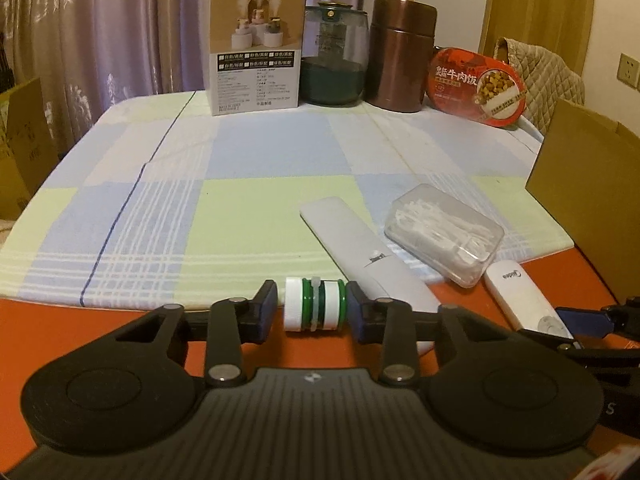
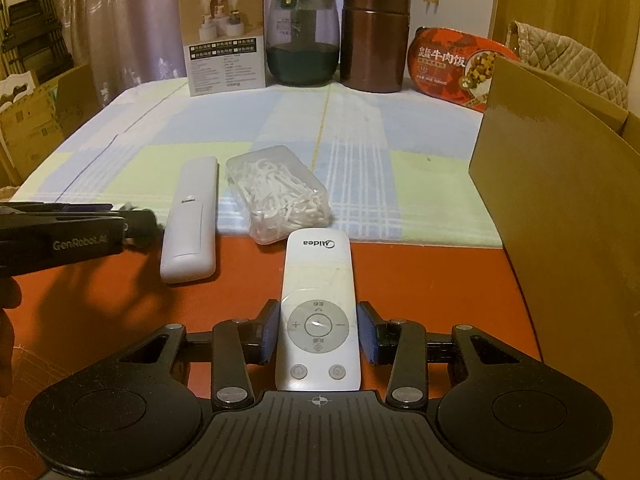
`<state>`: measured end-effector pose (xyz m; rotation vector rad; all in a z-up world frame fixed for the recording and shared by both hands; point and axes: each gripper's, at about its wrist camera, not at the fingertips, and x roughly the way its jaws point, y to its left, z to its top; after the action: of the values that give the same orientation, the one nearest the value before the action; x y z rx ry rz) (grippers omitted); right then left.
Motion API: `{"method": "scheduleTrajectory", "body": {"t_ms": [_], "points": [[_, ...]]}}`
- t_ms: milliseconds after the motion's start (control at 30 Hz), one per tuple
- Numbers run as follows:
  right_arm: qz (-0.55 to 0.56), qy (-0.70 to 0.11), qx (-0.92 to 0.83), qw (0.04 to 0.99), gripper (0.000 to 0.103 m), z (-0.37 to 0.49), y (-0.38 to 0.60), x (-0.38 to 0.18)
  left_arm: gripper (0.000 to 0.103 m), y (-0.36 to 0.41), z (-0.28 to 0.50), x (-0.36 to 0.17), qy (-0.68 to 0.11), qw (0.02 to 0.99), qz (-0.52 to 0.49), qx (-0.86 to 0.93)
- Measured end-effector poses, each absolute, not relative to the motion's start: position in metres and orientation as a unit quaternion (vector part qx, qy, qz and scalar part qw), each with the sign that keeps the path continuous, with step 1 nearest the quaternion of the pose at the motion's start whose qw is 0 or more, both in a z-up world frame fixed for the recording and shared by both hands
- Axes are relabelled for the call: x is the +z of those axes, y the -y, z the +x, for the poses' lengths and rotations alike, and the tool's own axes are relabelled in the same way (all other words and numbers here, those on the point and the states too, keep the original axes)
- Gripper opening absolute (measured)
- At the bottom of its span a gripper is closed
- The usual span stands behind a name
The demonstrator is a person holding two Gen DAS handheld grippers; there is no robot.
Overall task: Organize rigid objects
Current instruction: 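Grasp the green-and-white spool with the left tool while the right tool grasps the white Midea remote, then carry the spool toward the box while the right tool carries the remote above it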
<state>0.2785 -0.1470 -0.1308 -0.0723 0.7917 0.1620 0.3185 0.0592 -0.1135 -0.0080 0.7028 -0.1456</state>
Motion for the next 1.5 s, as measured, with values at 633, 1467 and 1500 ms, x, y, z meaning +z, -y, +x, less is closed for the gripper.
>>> {"method": "scheduleTrajectory", "body": {"t_ms": [633, 1467, 1500], "points": [[-0.018, -0.385, 0.08, 0.919, 0.037, 0.273, 0.154, -0.126, 0.027, -0.059, 0.289, -0.096, -0.362, 0.93, -0.014, -0.062], [0.036, -0.328, 0.103, 0.938, 0.037, 0.159, 0.2, -0.024, 0.027, -0.016, 0.164, -0.011, -0.363, 0.93, -0.029, -0.047], [0.036, -0.327, 0.103, 0.939, 0.037, 0.156, 0.201, -0.02, 0.027, -0.012, 0.161, -0.007, -0.36, 0.931, -0.029, -0.049]]}}
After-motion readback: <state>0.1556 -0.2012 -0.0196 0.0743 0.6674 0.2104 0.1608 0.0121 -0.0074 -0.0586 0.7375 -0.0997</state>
